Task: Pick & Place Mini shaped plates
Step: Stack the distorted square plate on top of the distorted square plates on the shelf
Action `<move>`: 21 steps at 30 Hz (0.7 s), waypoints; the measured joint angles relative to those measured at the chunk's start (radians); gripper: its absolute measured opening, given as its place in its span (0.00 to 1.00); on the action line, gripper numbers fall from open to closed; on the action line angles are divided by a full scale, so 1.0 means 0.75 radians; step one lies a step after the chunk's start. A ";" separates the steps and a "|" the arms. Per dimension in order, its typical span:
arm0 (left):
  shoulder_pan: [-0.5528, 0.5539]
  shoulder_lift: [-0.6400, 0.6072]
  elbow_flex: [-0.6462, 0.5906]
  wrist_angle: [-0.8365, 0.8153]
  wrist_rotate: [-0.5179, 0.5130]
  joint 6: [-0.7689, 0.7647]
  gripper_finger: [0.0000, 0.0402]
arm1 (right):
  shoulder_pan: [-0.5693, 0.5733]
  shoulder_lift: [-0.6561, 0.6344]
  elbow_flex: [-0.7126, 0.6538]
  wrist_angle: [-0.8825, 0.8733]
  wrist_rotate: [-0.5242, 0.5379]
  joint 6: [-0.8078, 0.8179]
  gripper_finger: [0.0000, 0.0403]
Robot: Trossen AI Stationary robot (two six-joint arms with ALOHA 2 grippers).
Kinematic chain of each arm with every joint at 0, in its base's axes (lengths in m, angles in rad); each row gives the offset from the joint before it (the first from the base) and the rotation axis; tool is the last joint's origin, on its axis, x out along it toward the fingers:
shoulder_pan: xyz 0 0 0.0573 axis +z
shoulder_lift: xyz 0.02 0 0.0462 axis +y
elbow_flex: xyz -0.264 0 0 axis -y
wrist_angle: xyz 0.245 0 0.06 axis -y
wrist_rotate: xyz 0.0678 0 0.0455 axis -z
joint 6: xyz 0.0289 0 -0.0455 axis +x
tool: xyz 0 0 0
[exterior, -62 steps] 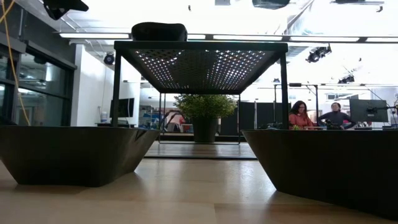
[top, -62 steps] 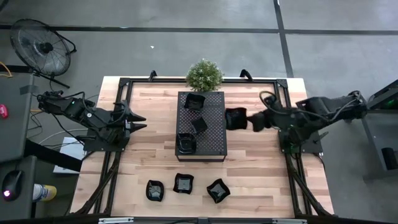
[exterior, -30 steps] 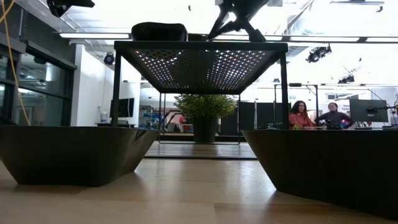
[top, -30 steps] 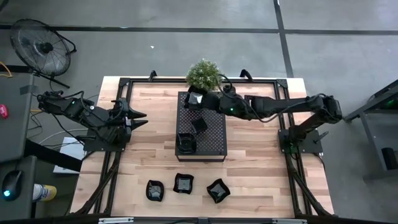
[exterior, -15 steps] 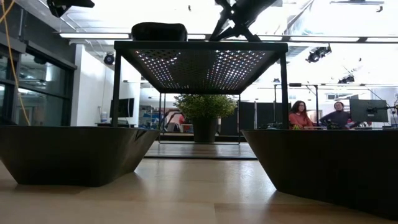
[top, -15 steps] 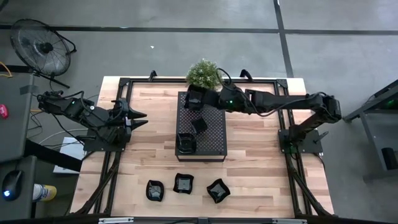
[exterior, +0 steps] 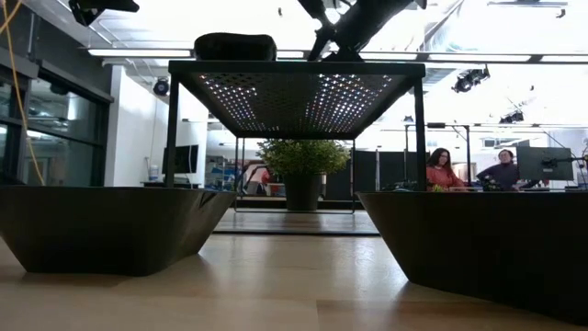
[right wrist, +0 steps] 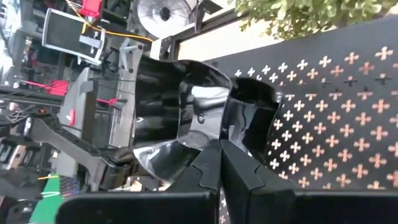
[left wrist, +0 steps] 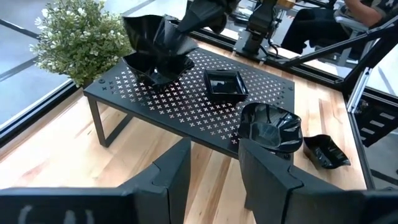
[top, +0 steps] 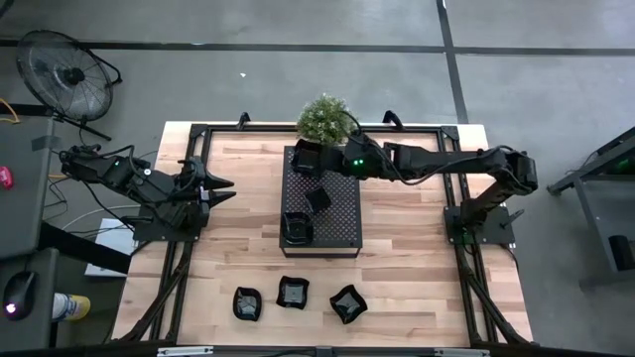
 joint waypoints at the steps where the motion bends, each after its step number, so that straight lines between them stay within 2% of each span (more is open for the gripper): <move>1: 0.000 0.000 0.000 0.000 0.000 0.000 0.33 | -0.006 0.000 0.000 0.000 -0.013 -0.005 0.00; 21: 0.000 0.000 0.000 -0.030 -0.001 0.001 0.33 | -0.035 0.000 0.000 -0.002 -0.126 -0.040 0.00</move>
